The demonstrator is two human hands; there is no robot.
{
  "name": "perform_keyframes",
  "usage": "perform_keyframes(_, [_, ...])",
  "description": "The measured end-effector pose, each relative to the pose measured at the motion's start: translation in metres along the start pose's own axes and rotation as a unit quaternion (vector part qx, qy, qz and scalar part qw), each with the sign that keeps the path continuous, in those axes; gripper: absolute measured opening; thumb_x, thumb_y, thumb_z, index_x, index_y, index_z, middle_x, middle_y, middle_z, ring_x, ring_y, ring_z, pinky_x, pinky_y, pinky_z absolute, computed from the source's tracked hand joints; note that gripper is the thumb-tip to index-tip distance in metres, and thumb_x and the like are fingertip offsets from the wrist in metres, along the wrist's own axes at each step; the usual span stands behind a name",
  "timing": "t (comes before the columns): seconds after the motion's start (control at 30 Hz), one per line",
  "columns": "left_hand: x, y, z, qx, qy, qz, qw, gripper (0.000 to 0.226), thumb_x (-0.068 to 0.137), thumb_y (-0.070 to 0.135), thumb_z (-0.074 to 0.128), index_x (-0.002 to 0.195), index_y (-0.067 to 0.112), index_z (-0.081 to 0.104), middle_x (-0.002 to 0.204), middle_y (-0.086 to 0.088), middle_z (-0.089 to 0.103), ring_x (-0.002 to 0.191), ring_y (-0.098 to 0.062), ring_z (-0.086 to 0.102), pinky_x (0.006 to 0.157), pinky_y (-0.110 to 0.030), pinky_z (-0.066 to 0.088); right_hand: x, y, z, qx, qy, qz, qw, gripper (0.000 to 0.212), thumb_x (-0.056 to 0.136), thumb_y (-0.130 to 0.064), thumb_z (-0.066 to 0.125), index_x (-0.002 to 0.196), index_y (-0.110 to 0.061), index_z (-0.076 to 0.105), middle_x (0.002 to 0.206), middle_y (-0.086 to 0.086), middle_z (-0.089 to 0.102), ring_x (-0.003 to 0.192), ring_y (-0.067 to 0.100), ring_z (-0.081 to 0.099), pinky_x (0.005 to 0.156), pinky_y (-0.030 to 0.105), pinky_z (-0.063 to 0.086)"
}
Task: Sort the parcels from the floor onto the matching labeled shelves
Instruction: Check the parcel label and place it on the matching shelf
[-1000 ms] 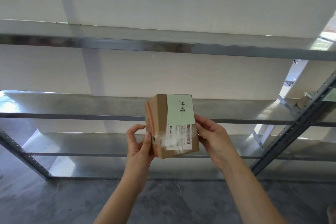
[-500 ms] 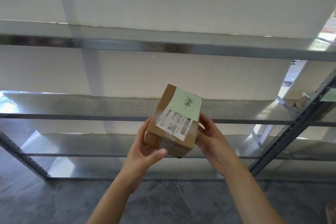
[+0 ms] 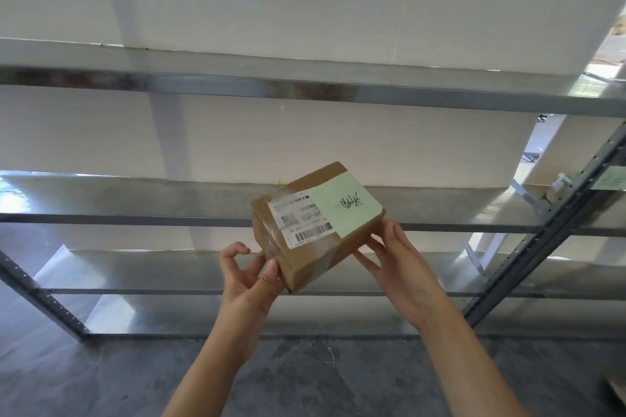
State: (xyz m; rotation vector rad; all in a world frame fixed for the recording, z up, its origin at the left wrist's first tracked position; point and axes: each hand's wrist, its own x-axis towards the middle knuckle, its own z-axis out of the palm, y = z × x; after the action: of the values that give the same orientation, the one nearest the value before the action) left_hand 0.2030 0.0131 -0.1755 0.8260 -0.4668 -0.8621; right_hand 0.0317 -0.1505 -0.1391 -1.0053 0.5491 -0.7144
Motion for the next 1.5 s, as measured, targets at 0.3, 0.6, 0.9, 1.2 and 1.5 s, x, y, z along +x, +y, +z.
perform_keyframes(0.3, [0.001, 0.002, 0.000, -0.004, -0.022, -0.002, 1.000, 0.062, 0.071, 0.049, 0.087, 0.115, 0.017, 0.059, 0.136, -0.025, 0.058, 0.118, -0.037, 0.061, 0.097, -0.043, 0.058, -0.001, 0.006, 0.000, -0.027, 0.029, -0.001, 0.999, 0.032, 0.100, -0.002, 0.050, 0.129, -0.011, 0.060, 0.126, 0.026, 0.065, 0.116, 0.038, 0.060, 0.103, 0.053, 0.041])
perform_keyframes(0.6, [0.002, 0.012, 0.001, 0.042, -0.106, -0.017, 0.993, 0.084, 0.074, 0.012, 0.087, 0.145, 0.020, 0.044, 0.147, -0.019, 0.053, 0.134, -0.033, 0.056, 0.105, -0.037, 0.051, -0.006, 0.001, -0.010, 0.017, -0.101, 0.020, 0.995, 0.074, 0.086, 0.012, 0.049, 0.149, -0.028, 0.045, 0.154, 0.013, 0.047, 0.145, 0.035, 0.040, 0.120, 0.057, 0.026])
perform_keyframes(0.9, [0.003, 0.015, 0.009, 0.033, 0.014, 0.042, 0.998, 0.072, 0.071, 0.019, 0.088, 0.132, 0.034, 0.052, 0.136, -0.016, 0.062, 0.119, -0.032, 0.067, 0.097, -0.041, 0.058, -0.010, -0.005, 0.000, 0.011, -0.110, -0.012, 0.994, 0.037, 0.102, -0.007, 0.042, 0.135, -0.009, 0.057, 0.136, 0.007, 0.062, 0.136, 0.022, 0.049, 0.121, 0.039, 0.029])
perform_keyframes(1.2, [0.000, 0.019, 0.017, 0.173, 0.038, 0.117, 0.977, 0.018, 0.098, 0.021, 0.052, 0.104, 0.030, 0.067, 0.116, -0.013, 0.069, 0.089, -0.022, 0.070, 0.062, -0.035, 0.056, -0.014, -0.006, 0.016, -0.127, -0.074, -0.060, 0.987, 0.028, 0.094, -0.012, 0.057, 0.120, -0.007, 0.060, 0.114, 0.003, 0.070, 0.093, 0.018, 0.068, 0.077, 0.025, 0.055])
perform_keyframes(1.5, [-0.012, 0.031, 0.014, 0.174, -0.068, 0.022, 0.982, 0.080, 0.083, 0.058, 0.071, 0.153, 0.032, 0.041, 0.144, -0.004, 0.059, 0.129, -0.029, 0.061, 0.090, -0.047, 0.059, -0.017, -0.013, 0.020, -0.157, -0.093, -0.097, 0.978, 0.050, 0.089, 0.001, 0.068, 0.135, -0.010, 0.051, 0.131, 0.017, 0.062, 0.118, 0.035, 0.059, 0.100, 0.052, 0.052])
